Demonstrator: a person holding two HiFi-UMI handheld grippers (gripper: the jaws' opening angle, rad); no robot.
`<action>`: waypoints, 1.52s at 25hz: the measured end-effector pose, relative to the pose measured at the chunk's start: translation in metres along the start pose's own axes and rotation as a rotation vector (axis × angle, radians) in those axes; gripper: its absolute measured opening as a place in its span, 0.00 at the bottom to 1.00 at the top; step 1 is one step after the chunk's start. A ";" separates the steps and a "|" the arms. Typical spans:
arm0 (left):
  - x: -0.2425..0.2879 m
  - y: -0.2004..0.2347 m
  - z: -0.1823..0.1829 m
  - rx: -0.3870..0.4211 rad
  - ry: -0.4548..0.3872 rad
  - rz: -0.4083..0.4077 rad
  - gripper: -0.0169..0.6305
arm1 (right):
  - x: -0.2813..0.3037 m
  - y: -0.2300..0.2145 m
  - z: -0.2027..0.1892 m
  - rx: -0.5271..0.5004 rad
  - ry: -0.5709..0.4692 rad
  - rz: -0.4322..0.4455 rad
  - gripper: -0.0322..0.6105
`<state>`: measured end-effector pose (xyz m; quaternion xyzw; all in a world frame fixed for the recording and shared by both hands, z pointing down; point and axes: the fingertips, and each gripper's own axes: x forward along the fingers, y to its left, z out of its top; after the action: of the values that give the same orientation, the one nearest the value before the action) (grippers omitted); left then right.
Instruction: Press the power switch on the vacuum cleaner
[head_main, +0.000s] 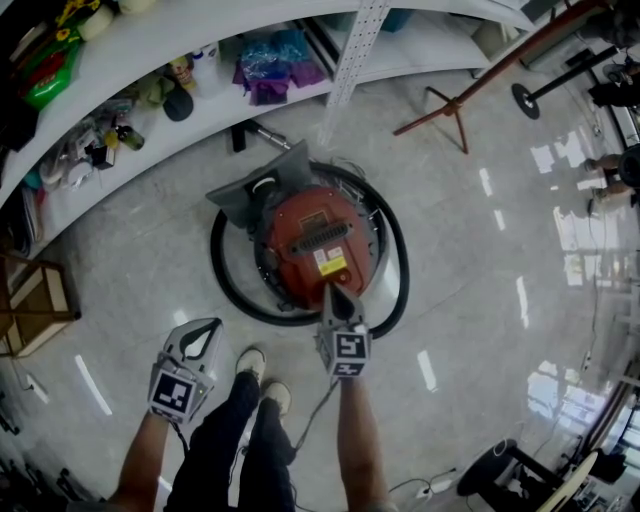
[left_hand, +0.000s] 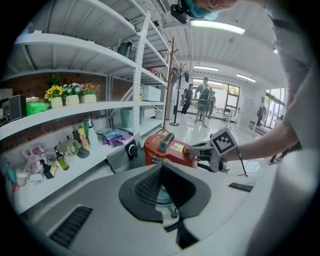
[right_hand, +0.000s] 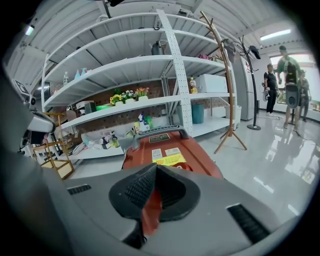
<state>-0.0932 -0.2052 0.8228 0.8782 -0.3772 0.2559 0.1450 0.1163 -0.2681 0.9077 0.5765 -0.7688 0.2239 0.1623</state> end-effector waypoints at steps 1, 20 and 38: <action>0.000 0.000 0.000 -0.002 0.000 0.000 0.04 | 0.000 0.000 0.000 -0.001 0.001 -0.001 0.07; -0.010 -0.003 0.018 -0.008 -0.026 -0.007 0.04 | -0.017 0.003 0.014 0.005 0.019 0.001 0.07; -0.035 -0.025 0.051 0.011 -0.053 -0.013 0.04 | -0.072 0.010 0.037 0.027 0.014 0.012 0.07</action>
<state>-0.0780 -0.1903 0.7597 0.8878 -0.3739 0.2337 0.1315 0.1275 -0.2270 0.8385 0.5726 -0.7680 0.2391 0.1586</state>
